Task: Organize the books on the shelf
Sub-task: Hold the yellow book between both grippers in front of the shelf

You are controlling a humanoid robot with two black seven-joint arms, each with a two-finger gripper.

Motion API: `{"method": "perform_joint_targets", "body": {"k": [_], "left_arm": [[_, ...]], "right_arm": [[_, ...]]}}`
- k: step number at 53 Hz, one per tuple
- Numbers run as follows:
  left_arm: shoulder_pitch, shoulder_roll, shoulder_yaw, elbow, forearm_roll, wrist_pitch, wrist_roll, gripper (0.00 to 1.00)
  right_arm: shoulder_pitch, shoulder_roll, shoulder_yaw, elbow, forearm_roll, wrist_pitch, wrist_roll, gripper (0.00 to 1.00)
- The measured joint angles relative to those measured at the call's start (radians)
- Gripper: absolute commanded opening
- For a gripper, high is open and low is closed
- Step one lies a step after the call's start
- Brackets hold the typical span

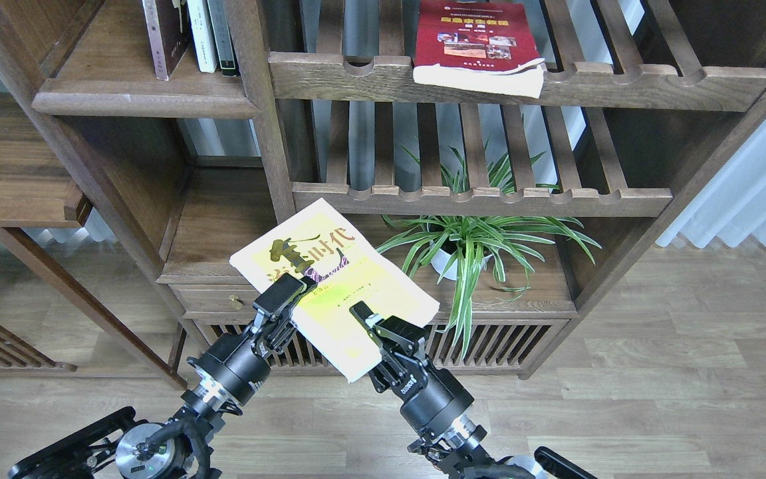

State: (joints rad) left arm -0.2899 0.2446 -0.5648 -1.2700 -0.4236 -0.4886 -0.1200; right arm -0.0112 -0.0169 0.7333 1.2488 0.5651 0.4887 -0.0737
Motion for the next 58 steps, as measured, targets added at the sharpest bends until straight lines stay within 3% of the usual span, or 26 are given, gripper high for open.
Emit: {"method": "perform_joint_targets", "body": {"k": [13, 23, 30, 40, 46, 58], "left_arm": [[0.0, 0.0, 0.001, 0.001, 0.0, 0.0, 0.0, 0.07], [0.0, 0.0, 0.001, 0.002, 0.0, 0.0, 0.001, 0.07], [0.0, -0.001, 0.001, 0.002, 0.0, 0.0, 0.001, 0.07], [0.0, -0.001, 0.0, 0.002, 0.0, 0.0, 0.0, 0.07], [0.001, 0.0, 0.001, 0.004, 0.0, 0.0, 0.0, 0.07], [0.0, 0.0, 0.002, 0.005, 0.0, 0.0, 0.0, 0.07]], "right_arm": [[0.001, -0.002, 0.0, -0.002, -0.001, 0.0, -0.001, 0.3], [-0.001, -0.003, 0.001, -0.002, -0.001, 0.0, -0.001, 0.05], [-0.006, 0.0, 0.005, -0.001, 0.002, 0.0, 0.001, 0.04], [-0.003, 0.005, 0.004, -0.001, 0.003, 0.0, 0.011, 0.3], [0.002, 0.003, -0.001, 0.001, -0.001, 0.0, 0.013, 0.56], [0.004, 0.0, 0.001, 0.001, -0.004, 0.001, 0.009, 0.64]]}}
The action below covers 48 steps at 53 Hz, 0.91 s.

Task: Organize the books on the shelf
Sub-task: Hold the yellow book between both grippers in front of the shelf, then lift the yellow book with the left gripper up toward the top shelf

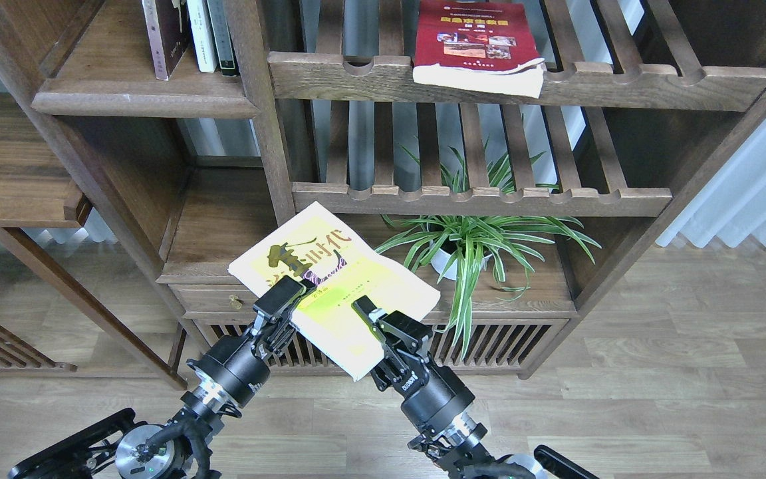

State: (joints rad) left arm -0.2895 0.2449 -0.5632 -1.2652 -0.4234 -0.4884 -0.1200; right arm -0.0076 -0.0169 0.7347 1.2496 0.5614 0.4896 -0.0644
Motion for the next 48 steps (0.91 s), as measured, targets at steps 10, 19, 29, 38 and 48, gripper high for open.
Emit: {"method": "perform_joint_targets", "body": {"k": [10, 19, 29, 38, 48], "left_arm": [[0.0, 0.0, 0.0, 0.0, 0.0, 0.0, 0.0, 0.07], [-0.001, 0.0, 0.003, 0.0, 0.017, 0.0, 0.002, 0.08], [0.008, 0.001, 0.008, -0.011, 0.133, 0.0, 0.009, 0.12], [0.013, 0.019, 0.009, -0.062, 0.187, -0.001, 0.017, 0.12], [0.015, 0.056, -0.008, -0.086, 0.343, -0.001, 0.021, 0.1]], "right_arm": [[-0.001, -0.002, 0.004, 0.0, -0.001, 0.0, 0.0, 0.79], [-0.002, -0.017, 0.022, -0.003, -0.002, 0.0, 0.001, 0.89], [-0.012, -0.033, 0.064, -0.015, -0.002, -0.001, 0.002, 0.98], [-0.008, -0.035, 0.097, -0.042, -0.001, -0.001, 0.002, 0.98], [-0.004, -0.025, 0.157, -0.102, 0.003, -0.001, 0.003, 0.98]]}}
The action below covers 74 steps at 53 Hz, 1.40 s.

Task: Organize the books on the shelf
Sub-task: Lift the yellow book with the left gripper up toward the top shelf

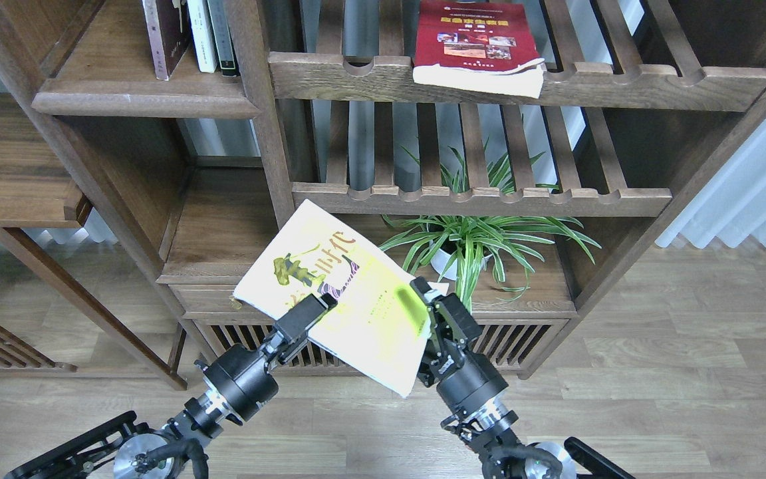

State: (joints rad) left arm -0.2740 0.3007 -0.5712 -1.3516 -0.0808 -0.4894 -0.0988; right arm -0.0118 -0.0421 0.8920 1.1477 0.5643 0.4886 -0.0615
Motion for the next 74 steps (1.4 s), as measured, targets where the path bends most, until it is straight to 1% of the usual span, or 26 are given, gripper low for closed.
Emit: {"method": "perform_joint_targets", "body": {"k": [8, 13, 19, 27, 33, 34, 36, 40, 44, 55, 74], "left_arm": [[0.004, 0.038, -0.034, -0.022, 0.094, 0.0, 0.001, 0.09], [0.004, 0.059, -0.059, -0.028, 0.128, 0.001, 0.006, 0.07], [0.005, 0.07, -0.088, -0.029, 0.15, 0.001, 0.017, 0.07], [0.003, 0.089, -0.129, -0.029, 0.175, 0.001, 0.081, 0.08], [-0.009, 0.092, -0.19, -0.029, 0.208, 0.001, 0.111, 0.09], [-0.021, 0.09, -0.237, -0.029, 0.226, 0.001, 0.121, 0.09], [-0.026, 0.089, -0.253, -0.029, 0.23, 0.001, 0.125, 0.09], [-0.062, 0.086, -0.308, -0.029, 0.236, 0.001, 0.16, 0.09], [-0.107, 0.085, -0.348, -0.029, 0.237, 0.001, 0.176, 0.09], [-0.189, 0.084, -0.417, -0.029, 0.237, 0.001, 0.177, 0.09], [-0.205, 0.1, -0.544, -0.029, 0.219, 0.001, 0.174, 0.1]], "right_arm": [[0.0, 0.002, 0.069, -0.043, 0.002, 0.0, 0.0, 0.98], [0.001, -0.001, 0.097, -0.054, 0.002, 0.0, 0.0, 0.98], [0.003, -0.004, 0.12, -0.058, 0.001, 0.0, 0.0, 0.98], [0.011, -0.005, 0.132, -0.07, -0.001, 0.0, 0.0, 0.98], [0.023, -0.002, 0.133, -0.084, -0.002, 0.0, 0.0, 0.98], [0.029, -0.001, 0.132, -0.092, -0.003, 0.0, 0.0, 0.98], [0.031, -0.001, 0.132, -0.094, -0.003, 0.0, 0.0, 0.98], [0.037, 0.001, 0.131, -0.105, -0.003, 0.0, 0.0, 0.98], [0.043, 0.001, 0.131, -0.111, -0.003, 0.0, 0.0, 0.98], [0.061, 0.002, 0.13, -0.112, -0.004, 0.0, 0.0, 0.98], [0.069, -0.001, 0.129, -0.112, -0.005, 0.0, 0.0, 0.98]]}}
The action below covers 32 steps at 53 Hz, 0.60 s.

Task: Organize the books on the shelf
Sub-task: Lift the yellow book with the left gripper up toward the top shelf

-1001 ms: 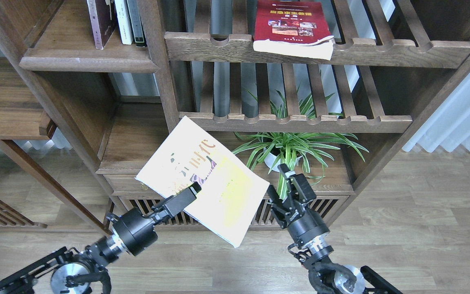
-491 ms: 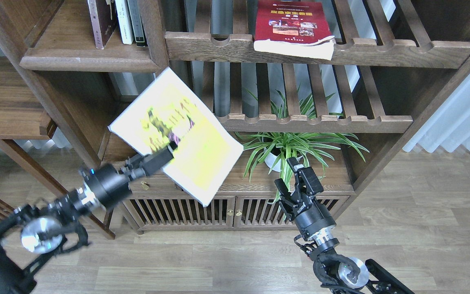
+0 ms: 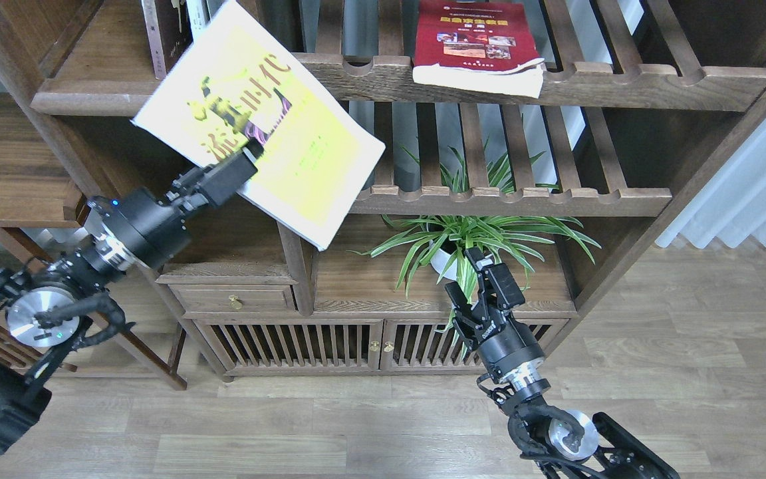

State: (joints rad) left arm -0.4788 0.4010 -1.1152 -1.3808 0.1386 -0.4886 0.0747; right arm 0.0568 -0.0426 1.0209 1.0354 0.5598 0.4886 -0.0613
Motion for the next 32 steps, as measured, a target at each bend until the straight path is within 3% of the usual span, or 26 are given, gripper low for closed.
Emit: {"method": "perform_joint_targets", "body": {"k": [32], "left_arm": [[-0.091, 0.161, -0.1, 0.0, -0.125, 0.0, 0.002, 0.1]], "right_arm": [[0.014, -0.002, -0.012, 0.0, -0.01, 0.0, -0.002, 0.98]]}}
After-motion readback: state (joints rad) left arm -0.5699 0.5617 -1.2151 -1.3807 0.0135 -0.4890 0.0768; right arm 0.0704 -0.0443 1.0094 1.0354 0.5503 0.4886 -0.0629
